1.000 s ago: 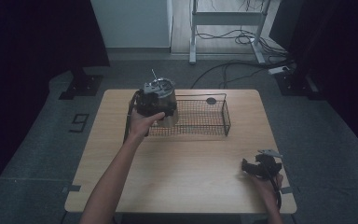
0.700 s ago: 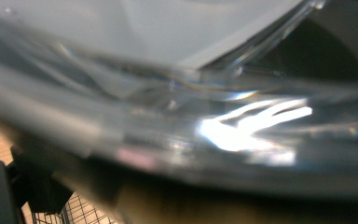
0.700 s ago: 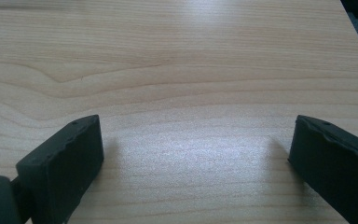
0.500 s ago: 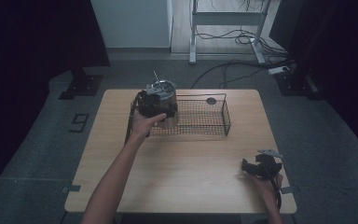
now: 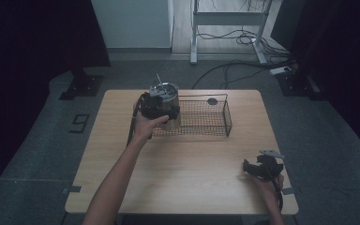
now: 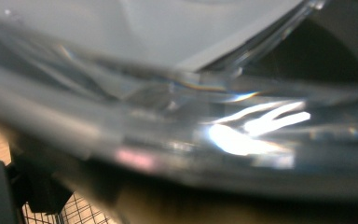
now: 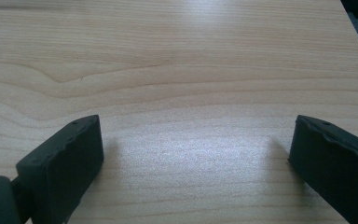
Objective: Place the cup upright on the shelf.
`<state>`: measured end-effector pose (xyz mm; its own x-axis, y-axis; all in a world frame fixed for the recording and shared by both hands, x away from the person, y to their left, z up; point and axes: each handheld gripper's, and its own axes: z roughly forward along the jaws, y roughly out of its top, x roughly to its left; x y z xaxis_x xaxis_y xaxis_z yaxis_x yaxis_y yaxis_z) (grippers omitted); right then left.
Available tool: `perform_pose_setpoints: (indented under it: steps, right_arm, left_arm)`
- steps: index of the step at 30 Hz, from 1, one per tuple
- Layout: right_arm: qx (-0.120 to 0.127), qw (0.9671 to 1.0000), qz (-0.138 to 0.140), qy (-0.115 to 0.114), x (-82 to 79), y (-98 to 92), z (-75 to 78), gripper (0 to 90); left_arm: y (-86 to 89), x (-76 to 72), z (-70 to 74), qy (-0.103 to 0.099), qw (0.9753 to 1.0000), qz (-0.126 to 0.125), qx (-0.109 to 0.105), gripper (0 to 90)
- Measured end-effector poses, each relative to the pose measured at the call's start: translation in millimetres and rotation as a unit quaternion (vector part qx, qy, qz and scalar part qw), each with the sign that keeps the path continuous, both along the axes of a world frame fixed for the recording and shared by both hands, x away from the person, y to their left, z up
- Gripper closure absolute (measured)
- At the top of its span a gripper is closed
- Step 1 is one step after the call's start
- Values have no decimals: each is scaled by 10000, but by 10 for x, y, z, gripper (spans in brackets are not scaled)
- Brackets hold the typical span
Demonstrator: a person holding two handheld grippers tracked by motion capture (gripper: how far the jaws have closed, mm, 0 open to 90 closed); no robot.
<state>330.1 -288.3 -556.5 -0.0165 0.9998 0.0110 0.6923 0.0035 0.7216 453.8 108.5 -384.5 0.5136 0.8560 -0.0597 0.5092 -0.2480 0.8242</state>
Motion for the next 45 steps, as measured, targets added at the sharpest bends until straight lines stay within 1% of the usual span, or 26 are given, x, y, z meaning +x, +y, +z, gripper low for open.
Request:
perform_pose_setpoints:
  steps: [4, 8, 16, 20, 25, 30, 35, 42, 45]
  right_arm:
    - [0, 10000, 0, 0, 0, 0, 0, 28]
    - [1, 10000, 0, 0, 0, 0, 0, 27]
    - [0, 10000, 0, 2, 0, 0, 0, 28]
    - [-1, 10000, 2, 1, 0, 0, 0, 28]
    - [0, 10000, 2, 1, 0, 0, 0, 27]
    - [0, 10000, 2, 1, 0, 0, 0, 27]
    - [1, 10000, 2, 1, 0, 0, 0, 27]
    - [1, 10000, 1, 2, 0, 0, 0, 28]
    - [0, 10000, 3, 2, 1, -1, 0, 27]
  left_arm:
    - [-7, 16, 9, -3, 10000, -7, 15, 40]
    - [-18, 37, 22, -25, 10000, 9, -15, 41]
    - [-7, 101, -14, 17, 10000, 80, -46, 41]
    - [-9, 165, -63, 16, 9999, 144, -33, 41]
    - [-23, 258, -169, 98, 9997, 220, 43, 41]
    - [-39, 305, -206, 42, 9996, 277, -56, 41]
    - [-26, 345, -195, 41, 9995, 312, -95, 41]
    - [-30, 423, -157, -1, 9993, 361, -18, 41]
    - [-41, 462, -168, -14, 9991, 414, -29, 41]
